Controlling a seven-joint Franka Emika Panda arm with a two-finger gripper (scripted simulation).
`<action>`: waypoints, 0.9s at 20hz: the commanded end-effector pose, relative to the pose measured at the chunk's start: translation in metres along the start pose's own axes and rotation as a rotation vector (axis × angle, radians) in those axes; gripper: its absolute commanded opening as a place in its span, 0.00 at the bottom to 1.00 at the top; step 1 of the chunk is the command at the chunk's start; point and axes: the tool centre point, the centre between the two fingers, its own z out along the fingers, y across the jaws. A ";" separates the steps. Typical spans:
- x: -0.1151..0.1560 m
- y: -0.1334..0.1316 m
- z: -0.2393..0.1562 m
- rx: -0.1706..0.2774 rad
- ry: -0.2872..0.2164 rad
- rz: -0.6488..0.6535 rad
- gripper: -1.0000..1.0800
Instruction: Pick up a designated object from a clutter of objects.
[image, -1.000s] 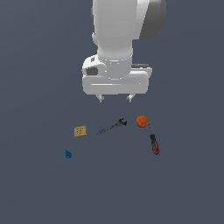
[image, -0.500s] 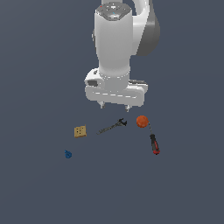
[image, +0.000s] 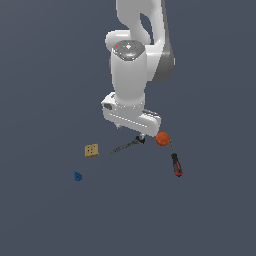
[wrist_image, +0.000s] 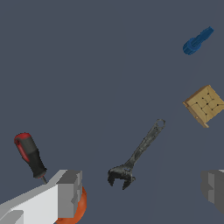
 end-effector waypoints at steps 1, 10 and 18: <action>-0.003 0.003 0.015 -0.002 -0.001 0.068 0.96; -0.018 0.015 0.066 -0.011 -0.003 0.306 0.96; -0.035 0.028 0.107 -0.022 -0.001 0.517 0.96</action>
